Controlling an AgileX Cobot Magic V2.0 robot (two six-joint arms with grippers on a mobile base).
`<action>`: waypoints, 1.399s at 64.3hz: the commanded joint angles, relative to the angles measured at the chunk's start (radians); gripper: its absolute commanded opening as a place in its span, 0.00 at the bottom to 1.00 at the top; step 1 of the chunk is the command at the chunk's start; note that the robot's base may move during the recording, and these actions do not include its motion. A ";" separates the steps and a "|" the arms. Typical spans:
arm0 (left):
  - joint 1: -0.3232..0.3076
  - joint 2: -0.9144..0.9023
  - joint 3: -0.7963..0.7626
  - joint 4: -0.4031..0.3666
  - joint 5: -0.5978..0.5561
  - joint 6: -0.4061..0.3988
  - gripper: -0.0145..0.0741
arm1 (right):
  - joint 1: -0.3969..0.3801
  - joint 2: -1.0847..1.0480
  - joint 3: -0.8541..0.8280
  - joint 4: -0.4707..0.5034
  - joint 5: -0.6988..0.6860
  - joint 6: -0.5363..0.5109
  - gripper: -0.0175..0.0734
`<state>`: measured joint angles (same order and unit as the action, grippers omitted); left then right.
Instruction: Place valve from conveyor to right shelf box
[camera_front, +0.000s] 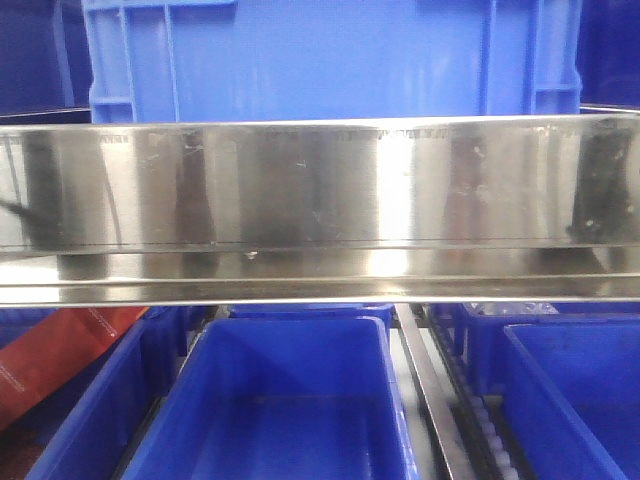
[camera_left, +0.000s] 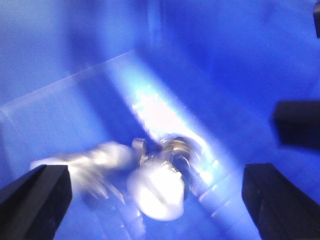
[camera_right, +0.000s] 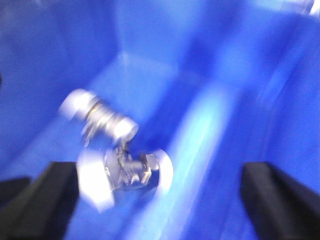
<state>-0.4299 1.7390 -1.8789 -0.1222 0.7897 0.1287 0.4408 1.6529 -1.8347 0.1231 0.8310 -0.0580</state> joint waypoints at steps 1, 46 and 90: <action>-0.001 -0.073 -0.010 -0.006 0.014 -0.001 0.82 | 0.000 -0.070 -0.009 -0.005 -0.015 -0.004 0.61; 0.199 -0.595 0.402 0.038 -0.042 -0.036 0.04 | -0.004 -0.565 0.391 -0.074 -0.157 -0.004 0.02; 0.199 -1.393 1.422 0.036 -0.551 -0.037 0.04 | -0.004 -1.175 1.325 -0.074 -0.541 -0.004 0.02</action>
<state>-0.2364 0.3894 -0.5190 -0.0791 0.2841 0.0973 0.4408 0.5212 -0.5904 0.0568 0.3519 -0.0580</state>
